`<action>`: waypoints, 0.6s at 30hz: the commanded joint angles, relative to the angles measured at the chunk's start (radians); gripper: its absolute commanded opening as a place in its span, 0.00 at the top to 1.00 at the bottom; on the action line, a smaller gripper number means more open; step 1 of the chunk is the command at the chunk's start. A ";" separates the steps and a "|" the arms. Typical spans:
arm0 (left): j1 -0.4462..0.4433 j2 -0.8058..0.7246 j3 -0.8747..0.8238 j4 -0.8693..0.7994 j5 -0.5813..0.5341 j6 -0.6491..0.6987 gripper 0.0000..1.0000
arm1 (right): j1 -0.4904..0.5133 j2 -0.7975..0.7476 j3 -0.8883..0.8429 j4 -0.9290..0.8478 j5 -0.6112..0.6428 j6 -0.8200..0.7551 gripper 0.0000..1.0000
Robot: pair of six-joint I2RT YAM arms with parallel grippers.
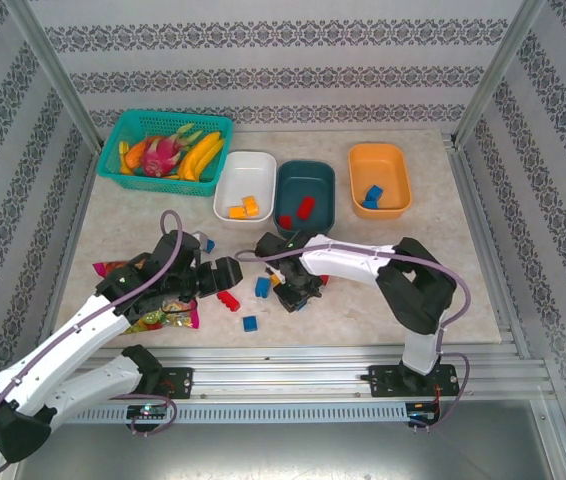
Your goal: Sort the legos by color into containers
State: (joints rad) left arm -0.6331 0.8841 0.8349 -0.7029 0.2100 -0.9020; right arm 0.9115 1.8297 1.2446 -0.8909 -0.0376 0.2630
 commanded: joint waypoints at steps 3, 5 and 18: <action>-0.001 0.181 0.123 0.205 0.142 0.027 0.14 | -0.211 -0.264 0.067 -0.118 0.055 0.042 0.72; -0.002 0.273 0.193 0.251 0.164 0.032 0.13 | -0.344 -0.297 0.103 -0.122 0.070 0.025 0.72; 0.000 0.770 0.598 0.393 0.263 0.055 0.14 | -0.862 0.084 0.480 -0.064 0.128 0.034 0.73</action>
State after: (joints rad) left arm -0.6331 1.6085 1.3720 -0.3679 0.4328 -0.8715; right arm 0.0776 1.8286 1.6489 -0.9325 0.0513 0.2802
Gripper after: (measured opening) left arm 0.857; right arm 0.341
